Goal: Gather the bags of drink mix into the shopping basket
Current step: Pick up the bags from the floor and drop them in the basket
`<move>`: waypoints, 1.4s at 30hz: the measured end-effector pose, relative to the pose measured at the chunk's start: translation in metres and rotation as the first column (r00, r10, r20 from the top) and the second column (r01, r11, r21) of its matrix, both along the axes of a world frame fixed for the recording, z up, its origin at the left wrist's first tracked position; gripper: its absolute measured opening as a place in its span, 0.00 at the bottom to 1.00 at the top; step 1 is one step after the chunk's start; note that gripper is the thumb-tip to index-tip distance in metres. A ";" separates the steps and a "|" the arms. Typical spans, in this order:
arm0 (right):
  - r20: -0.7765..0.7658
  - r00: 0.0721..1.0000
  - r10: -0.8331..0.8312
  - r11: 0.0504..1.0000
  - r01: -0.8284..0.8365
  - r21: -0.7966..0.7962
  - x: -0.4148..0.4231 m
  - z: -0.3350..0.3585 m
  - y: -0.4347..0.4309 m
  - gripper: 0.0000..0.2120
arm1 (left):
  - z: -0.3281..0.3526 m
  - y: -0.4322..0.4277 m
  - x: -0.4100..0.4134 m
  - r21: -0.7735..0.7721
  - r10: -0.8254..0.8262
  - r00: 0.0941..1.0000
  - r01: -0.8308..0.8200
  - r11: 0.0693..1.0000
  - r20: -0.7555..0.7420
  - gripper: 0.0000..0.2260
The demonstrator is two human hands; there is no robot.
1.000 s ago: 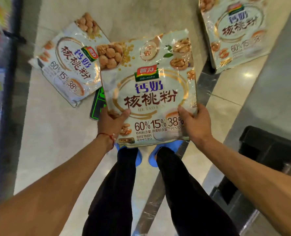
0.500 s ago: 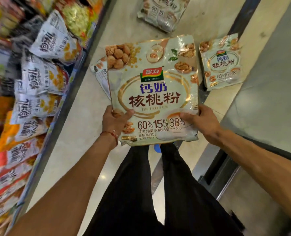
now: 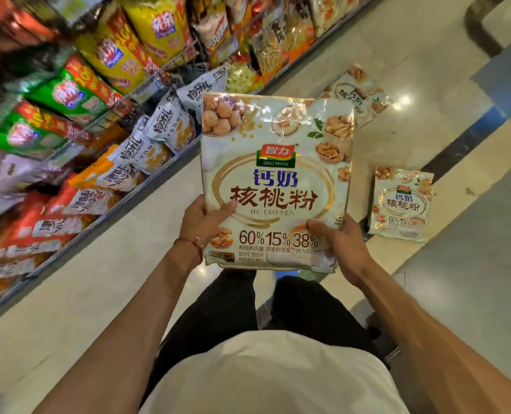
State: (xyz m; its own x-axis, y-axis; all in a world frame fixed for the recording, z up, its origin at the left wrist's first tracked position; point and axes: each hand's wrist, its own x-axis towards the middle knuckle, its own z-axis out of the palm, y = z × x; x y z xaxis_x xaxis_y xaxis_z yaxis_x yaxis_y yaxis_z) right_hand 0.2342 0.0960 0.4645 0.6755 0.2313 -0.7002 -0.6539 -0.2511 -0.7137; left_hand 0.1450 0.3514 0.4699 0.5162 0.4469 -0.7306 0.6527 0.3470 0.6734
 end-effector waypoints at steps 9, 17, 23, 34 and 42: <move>0.035 0.936 0.351 0.933 -0.353 0.065 0.001 0.035 0.006 0.13 | 0.025 -0.048 -0.103 0.113 0.315 0.946 -0.322 0.940 0.074 0.20; 0.065 0.788 0.613 0.780 -0.616 0.114 -0.039 0.060 0.068 0.17 | 0.057 -0.066 -0.203 0.152 0.623 0.774 -0.633 0.759 0.114 0.24; 0.103 0.626 0.773 0.614 -0.780 0.122 -0.104 0.081 0.131 0.19 | 0.064 -0.068 -0.288 0.166 0.791 0.593 -0.804 0.571 0.149 0.19; 0.135 0.421 0.897 0.415 -0.907 0.073 -0.314 0.102 0.236 0.12 | 0.048 -0.042 -0.499 0.092 0.916 0.341 -0.940 0.329 0.210 0.28; 0.156 0.284 0.946 0.276 -0.959 0.072 -0.482 0.103 0.311 0.17 | 0.063 -0.004 -0.658 0.109 0.948 0.226 -0.972 0.206 0.224 0.22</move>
